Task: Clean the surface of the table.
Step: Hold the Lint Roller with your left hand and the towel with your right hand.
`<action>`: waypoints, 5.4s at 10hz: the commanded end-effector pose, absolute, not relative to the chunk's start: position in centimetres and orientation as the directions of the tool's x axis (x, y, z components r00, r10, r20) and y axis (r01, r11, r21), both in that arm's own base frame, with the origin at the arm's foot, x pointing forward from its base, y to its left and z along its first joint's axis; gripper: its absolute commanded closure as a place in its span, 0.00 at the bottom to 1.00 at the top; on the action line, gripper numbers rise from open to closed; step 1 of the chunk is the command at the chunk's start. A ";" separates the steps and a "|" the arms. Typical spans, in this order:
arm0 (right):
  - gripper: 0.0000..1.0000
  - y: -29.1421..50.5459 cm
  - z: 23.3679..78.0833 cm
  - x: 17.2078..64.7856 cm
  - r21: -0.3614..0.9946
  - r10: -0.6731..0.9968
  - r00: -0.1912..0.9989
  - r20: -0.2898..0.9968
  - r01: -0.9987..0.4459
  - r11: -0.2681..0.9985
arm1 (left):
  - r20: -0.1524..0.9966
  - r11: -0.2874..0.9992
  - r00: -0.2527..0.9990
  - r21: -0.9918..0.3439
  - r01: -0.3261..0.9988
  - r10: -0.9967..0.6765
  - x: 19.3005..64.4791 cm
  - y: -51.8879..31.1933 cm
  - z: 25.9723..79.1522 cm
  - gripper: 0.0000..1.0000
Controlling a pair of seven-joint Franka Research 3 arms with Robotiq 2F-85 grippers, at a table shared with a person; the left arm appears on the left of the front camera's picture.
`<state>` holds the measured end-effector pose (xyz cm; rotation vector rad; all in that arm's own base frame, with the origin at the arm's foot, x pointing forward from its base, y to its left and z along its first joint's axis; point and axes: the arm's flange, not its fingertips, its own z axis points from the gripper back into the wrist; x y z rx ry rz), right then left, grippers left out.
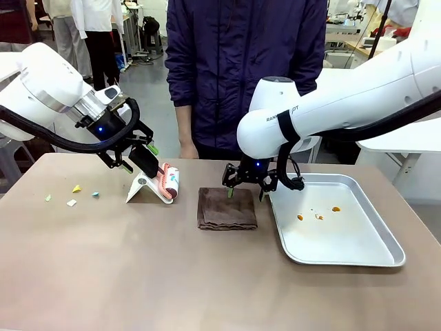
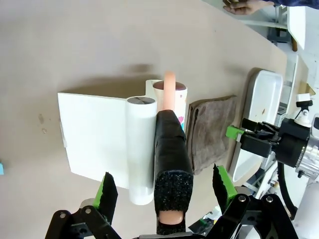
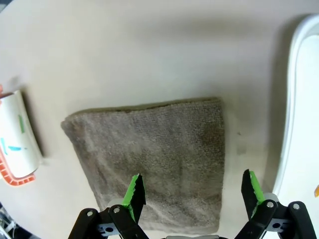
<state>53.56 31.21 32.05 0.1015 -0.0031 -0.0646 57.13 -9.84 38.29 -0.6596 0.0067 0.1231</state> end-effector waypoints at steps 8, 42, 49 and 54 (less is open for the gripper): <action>0.12 32.3 30.8 53.9 0.118 -0.082 0.994 -0.074 0.091 0.989 | -0.014 0.729 0.992 -0.676 -0.104 0.128 56.9 -9.3 38.6 0.00; 1.00 -6.2 42.9 34.0 0.995 -0.314 0.946 -0.080 0.092 0.023 | 0.001 0.214 0.998 -0.977 -0.011 0.058 52.4 22.0 37.7 1.00; 1.00 -12.7 40.3 32.5 0.994 -0.332 0.940 -0.072 0.094 0.050 | -0.080 0.158 0.983 -0.982 -0.107 0.167 48.4 32.3 29.4 1.00; 1.00 -12.7 40.3 32.5 0.994 -0.332 0.940 -0.072 0.094 0.050 | -0.080 0.158 0.983 -0.982 -0.107 0.167 48.4 32.3 29.4 1.00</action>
